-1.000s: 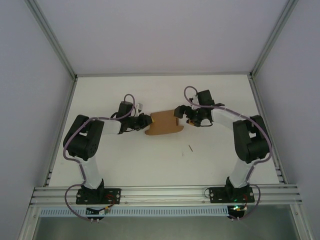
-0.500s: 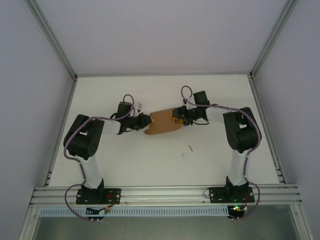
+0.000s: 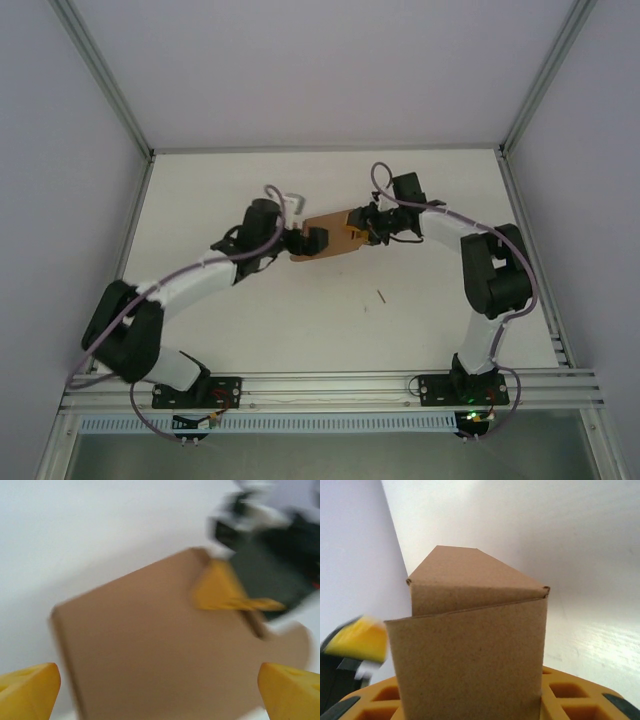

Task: Assemble paper box

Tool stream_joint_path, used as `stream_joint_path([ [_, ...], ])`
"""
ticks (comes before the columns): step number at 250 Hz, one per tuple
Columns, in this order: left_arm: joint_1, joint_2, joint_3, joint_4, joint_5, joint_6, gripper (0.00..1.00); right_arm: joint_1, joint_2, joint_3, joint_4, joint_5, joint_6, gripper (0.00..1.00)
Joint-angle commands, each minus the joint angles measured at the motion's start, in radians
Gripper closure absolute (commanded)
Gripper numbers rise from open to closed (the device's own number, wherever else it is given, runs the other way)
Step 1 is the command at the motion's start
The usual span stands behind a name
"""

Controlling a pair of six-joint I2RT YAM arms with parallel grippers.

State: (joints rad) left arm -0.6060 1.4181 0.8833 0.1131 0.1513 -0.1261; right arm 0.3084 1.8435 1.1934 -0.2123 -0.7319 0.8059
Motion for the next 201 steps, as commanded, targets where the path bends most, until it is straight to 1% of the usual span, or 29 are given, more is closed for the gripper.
stream_joint_path([
  [1,-0.115,-0.065,-0.011,-0.072,-0.286,0.407,0.00,-0.039,-0.022,0.048,-0.206,-0.041,0.097,0.60],
  [11,-0.131,-0.073,-0.010,-0.081,-0.319,0.463,0.00,-0.047,-0.028,0.046,-0.226,-0.059,0.109,0.60],
  [23,-0.141,-0.069,0.021,-0.135,-0.326,0.513,0.00,-0.057,-0.038,0.041,-0.251,-0.082,0.131,0.63],
  [38,-0.155,-0.040,0.102,-0.287,-0.325,0.556,0.00,-0.079,-0.041,0.050,-0.305,-0.125,0.166,0.65],
  [51,-0.171,-0.004,0.181,-0.432,-0.339,0.587,0.00,-0.098,-0.038,0.058,-0.347,-0.189,0.199,0.70],
  [67,-0.203,0.021,0.238,-0.517,-0.367,0.623,0.00,-0.110,-0.037,0.056,-0.378,-0.259,0.223,0.72],
  [82,-0.226,0.009,0.236,-0.529,-0.351,0.680,0.00,-0.109,-0.040,0.072,-0.434,-0.271,0.201,0.70],
  [106,-0.233,-0.034,0.196,-0.492,-0.280,0.754,0.00,-0.112,-0.048,0.108,-0.526,-0.256,0.160,0.69],
  [133,-0.234,-0.048,0.164,-0.443,-0.262,0.813,0.00,-0.112,-0.065,0.114,-0.539,-0.268,0.177,0.70],
  [147,-0.234,-0.030,0.176,-0.458,-0.265,0.835,0.00,-0.111,-0.074,0.108,-0.539,-0.285,0.193,0.70],
  [182,-0.219,0.044,0.208,-0.424,-0.351,0.835,0.00,-0.107,-0.096,0.105,-0.600,-0.301,0.151,0.70],
  [201,-0.204,0.072,0.226,-0.436,-0.338,0.831,0.00,-0.107,-0.107,0.100,-0.629,-0.301,0.130,0.69],
])
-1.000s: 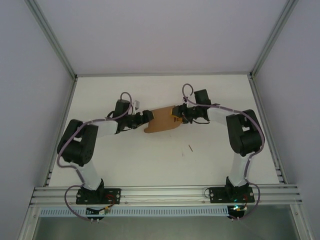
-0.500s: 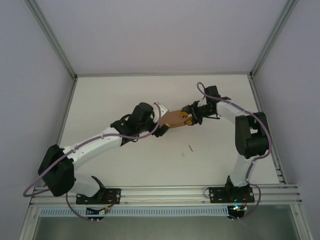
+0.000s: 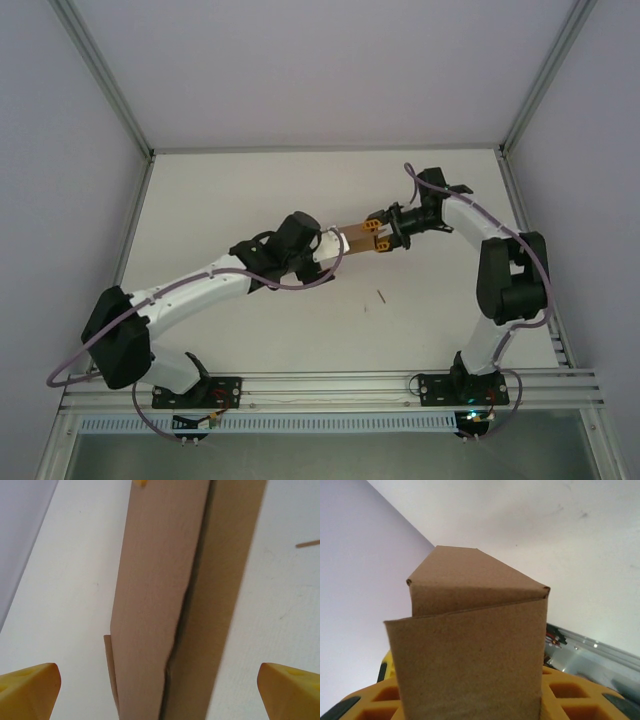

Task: Assemble paper box

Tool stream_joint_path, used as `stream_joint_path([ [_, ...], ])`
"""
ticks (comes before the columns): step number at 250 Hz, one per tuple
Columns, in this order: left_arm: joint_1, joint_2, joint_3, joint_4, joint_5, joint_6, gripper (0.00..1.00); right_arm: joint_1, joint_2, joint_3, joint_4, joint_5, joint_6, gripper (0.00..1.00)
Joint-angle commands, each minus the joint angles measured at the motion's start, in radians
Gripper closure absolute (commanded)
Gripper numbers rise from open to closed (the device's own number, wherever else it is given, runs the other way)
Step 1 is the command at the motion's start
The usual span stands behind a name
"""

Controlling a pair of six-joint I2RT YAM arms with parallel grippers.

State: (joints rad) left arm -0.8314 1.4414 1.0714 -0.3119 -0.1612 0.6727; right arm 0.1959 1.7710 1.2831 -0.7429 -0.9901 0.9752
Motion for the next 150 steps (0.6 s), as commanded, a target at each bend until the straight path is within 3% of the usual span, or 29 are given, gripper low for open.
stream_joint_path([
  [1,0.021,0.050,0.040,-0.012,-0.024,0.032,0.00,0.005,-0.035,0.011,-0.099,-0.042,-0.040,0.70],
  [18,0.023,0.060,0.055,-0.014,-0.002,0.026,0.05,0.006,-0.040,0.004,-0.104,-0.043,-0.043,0.68],
  [37,0.025,0.060,0.059,-0.004,0.024,0.031,0.19,0.006,-0.042,-0.009,-0.090,-0.055,-0.033,0.66],
  [49,0.025,0.060,0.061,0.010,0.023,0.033,0.20,0.005,-0.042,-0.022,-0.063,-0.070,-0.016,0.66],
  [64,0.024,0.065,0.069,0.013,0.019,0.039,0.30,0.008,-0.043,-0.031,-0.045,-0.077,-0.003,0.66],
  [128,0.025,0.062,0.073,0.024,0.016,0.047,0.52,0.014,-0.050,-0.026,-0.063,-0.054,-0.021,0.58],
  [140,0.027,0.051,0.070,0.015,0.035,0.053,0.56,0.013,-0.057,-0.022,-0.062,-0.037,-0.023,0.55],
  [150,0.028,0.042,0.070,0.008,0.047,0.059,0.57,0.013,-0.064,-0.020,-0.059,-0.016,-0.023,0.45],
])
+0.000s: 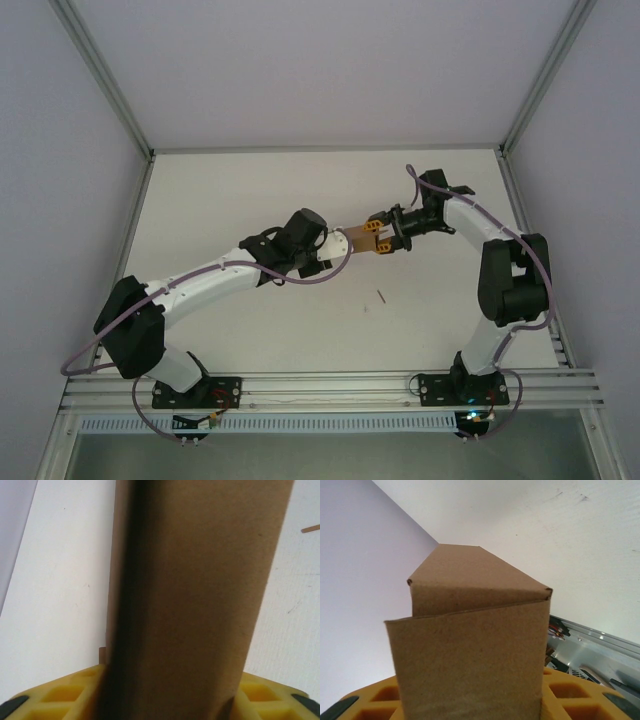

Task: Assemble paper box

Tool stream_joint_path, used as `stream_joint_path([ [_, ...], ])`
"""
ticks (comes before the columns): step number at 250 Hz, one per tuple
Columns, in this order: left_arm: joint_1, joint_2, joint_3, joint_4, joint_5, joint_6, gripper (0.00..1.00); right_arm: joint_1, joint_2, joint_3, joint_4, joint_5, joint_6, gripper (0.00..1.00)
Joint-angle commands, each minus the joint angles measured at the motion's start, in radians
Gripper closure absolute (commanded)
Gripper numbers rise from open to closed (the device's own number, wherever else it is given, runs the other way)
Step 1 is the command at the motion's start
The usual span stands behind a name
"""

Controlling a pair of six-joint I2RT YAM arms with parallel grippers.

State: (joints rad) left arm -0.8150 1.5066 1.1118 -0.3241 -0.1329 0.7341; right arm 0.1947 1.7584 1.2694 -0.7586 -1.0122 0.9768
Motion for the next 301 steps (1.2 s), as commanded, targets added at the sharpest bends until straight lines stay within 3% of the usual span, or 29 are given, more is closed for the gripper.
stream_joint_path([
  [1,0.012,-0.024,0.030,0.019,0.019,-0.003,0.57,0.013,-0.053,-0.006,-0.043,0.009,-0.025,0.43],
  [9,0.013,-0.029,0.031,0.004,0.027,0.000,0.59,0.013,-0.061,-0.002,-0.041,0.027,-0.026,0.34],
  [48,0.019,-0.048,0.042,-0.069,0.059,0.011,0.63,0.007,-0.105,0.007,0.017,0.139,-0.015,0.19],
  [62,0.022,-0.052,0.044,-0.090,0.081,0.015,0.63,0.000,-0.128,0.005,0.055,0.204,-0.007,0.01],
  [80,0.024,-0.052,0.055,-0.158,0.131,0.035,0.63,-0.024,-0.165,0.026,0.065,0.335,-0.079,0.00],
  [109,0.043,-0.044,0.059,-0.252,0.188,0.056,0.63,-0.023,-0.317,0.023,0.123,0.784,-0.303,0.00],
  [131,0.061,-0.025,0.068,-0.305,0.237,0.046,0.62,-0.023,-0.483,-0.128,0.343,0.885,-0.450,0.00],
  [155,0.076,0.004,0.097,-0.365,0.269,0.037,0.62,-0.024,-0.616,-0.308,0.577,0.824,-0.568,0.00],
  [164,0.080,0.020,0.111,-0.386,0.257,0.030,0.63,-0.024,-0.644,-0.349,0.630,0.739,-0.629,0.00],
  [198,0.089,0.079,0.158,-0.454,0.229,0.012,0.62,-0.011,-0.611,-0.296,0.514,0.359,-0.853,0.00],
  [301,0.093,0.202,0.230,-0.544,0.206,-0.017,0.62,0.138,-0.317,-0.112,0.207,0.388,-1.199,0.29],
])
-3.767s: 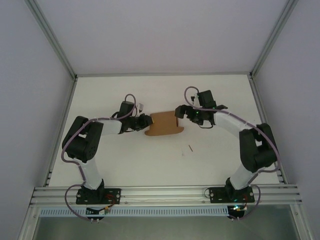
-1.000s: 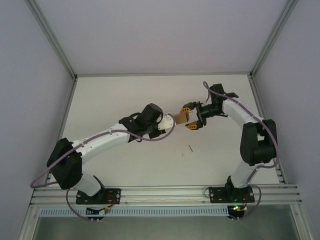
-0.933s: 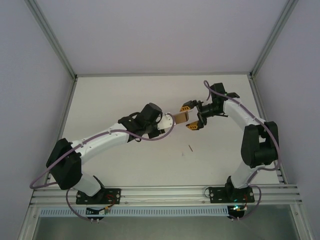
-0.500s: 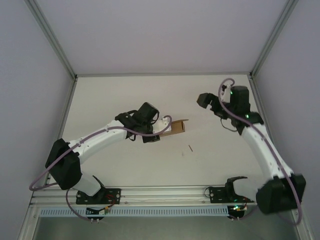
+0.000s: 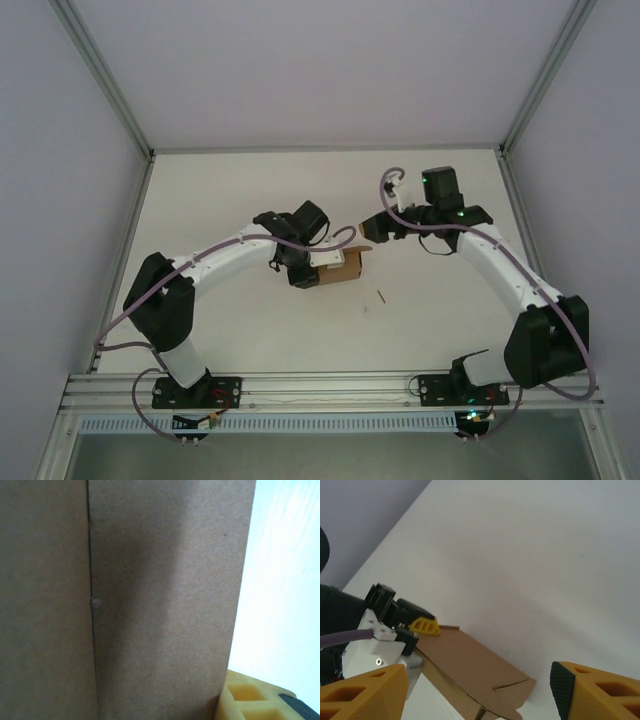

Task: Assemble paper box

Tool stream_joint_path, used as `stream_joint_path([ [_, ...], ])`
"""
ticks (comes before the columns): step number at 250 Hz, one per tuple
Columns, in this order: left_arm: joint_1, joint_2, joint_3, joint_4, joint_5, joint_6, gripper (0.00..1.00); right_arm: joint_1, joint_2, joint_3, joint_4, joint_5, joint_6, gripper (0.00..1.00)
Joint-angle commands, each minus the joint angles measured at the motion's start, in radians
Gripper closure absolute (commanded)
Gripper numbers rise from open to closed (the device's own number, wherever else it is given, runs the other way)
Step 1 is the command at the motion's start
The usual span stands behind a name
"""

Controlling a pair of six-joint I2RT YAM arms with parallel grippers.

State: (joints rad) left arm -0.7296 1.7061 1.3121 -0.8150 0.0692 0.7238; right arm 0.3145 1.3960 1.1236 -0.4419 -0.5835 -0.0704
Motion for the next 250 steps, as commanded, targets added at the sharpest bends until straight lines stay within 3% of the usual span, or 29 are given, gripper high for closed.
stream_joint_path([
  [1,0.008,0.003,0.029,-0.053,0.004,-0.007,0.62,0.019,0.046,0.035,-0.112,-0.041,-0.154,0.29],
  [43,0.013,0.015,0.043,-0.064,0.035,0.006,0.62,0.052,0.117,0.045,-0.165,-0.054,-0.301,0.32],
  [140,0.028,0.038,0.055,-0.073,0.034,-0.007,0.62,0.089,0.193,0.073,-0.225,0.052,-0.327,0.69],
  [182,0.029,0.036,0.054,-0.072,0.037,-0.012,0.62,0.112,0.214,0.082,-0.202,0.089,-0.306,0.70],
  [215,0.029,0.035,0.055,-0.067,0.037,-0.020,0.62,0.125,0.239,0.104,-0.182,0.099,-0.276,0.80],
  [250,0.030,0.030,0.043,-0.057,0.039,-0.024,0.62,0.134,0.242,0.119,-0.188,0.115,-0.224,0.81],
])
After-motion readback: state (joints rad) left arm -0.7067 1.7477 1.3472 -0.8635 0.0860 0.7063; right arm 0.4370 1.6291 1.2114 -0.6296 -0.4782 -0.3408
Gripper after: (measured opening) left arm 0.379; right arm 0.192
